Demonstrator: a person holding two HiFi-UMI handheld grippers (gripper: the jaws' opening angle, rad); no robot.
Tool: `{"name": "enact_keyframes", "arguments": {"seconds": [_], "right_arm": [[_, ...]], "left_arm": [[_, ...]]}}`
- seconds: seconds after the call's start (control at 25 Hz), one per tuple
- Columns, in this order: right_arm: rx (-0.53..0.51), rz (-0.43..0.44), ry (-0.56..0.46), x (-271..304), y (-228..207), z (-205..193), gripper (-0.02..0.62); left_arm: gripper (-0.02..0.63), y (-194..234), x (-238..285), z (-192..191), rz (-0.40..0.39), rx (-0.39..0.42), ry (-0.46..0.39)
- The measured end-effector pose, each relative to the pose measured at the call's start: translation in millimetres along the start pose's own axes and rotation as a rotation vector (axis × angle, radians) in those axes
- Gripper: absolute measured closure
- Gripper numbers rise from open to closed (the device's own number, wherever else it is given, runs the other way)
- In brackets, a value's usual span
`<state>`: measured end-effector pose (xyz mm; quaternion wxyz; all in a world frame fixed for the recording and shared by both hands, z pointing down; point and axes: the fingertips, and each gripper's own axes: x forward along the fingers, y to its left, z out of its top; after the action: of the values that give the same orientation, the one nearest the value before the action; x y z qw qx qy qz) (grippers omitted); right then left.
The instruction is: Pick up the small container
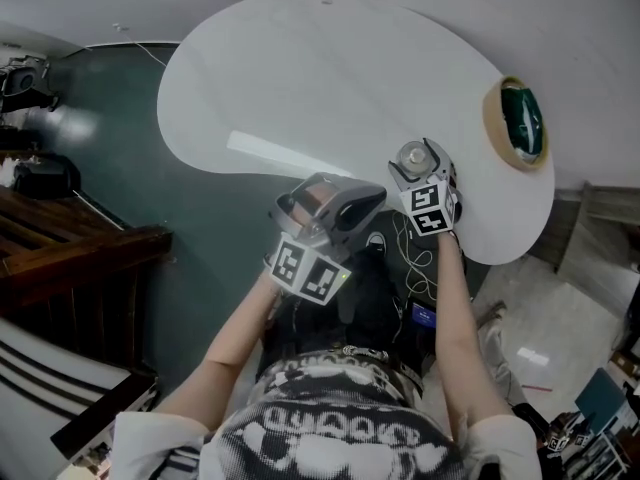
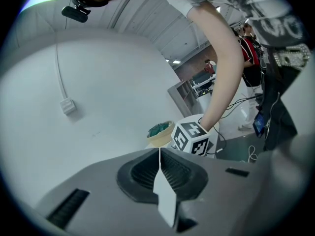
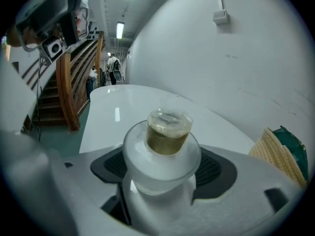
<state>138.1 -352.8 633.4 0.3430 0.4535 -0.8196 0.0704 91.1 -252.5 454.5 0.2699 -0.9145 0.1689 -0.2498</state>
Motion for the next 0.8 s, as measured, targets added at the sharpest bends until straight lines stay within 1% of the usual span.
{"name": "enact_keyframes", "arguments": {"seconds": [0.16, 0.44, 0.6, 0.72, 0.8], "right_arm": [[0.01, 0.006, 0.006, 6.1, 1.6, -2.5, 0.225], [0.054, 0.026, -0.02, 9.6, 3.1, -6.0, 0.242], [0.027, 0.026, -0.022, 7.8, 5.6, -2.4, 0.245], [0.052, 0.038, -0.025, 8.5, 9.7, -3.4, 0.247], [0.066, 0.032, -0.03, 6.7, 9.4, -1.2, 0.249]], "left_arm": [[0.6, 3.7, -1.4, -3.3, 0.004, 0.002, 0.006], [0.6, 5.2, -3.4, -11.8, 0.003, -0.003, 0.021], [0.6, 4.9, -6.2, -13.9, 0.0, -0.001, 0.026], [0.6, 6.0, -6.8, -15.2, 0.002, 0.002, 0.03], [0.6, 7.5, -8.1, -14.5, 0.005, 0.005, 0.03]]}}
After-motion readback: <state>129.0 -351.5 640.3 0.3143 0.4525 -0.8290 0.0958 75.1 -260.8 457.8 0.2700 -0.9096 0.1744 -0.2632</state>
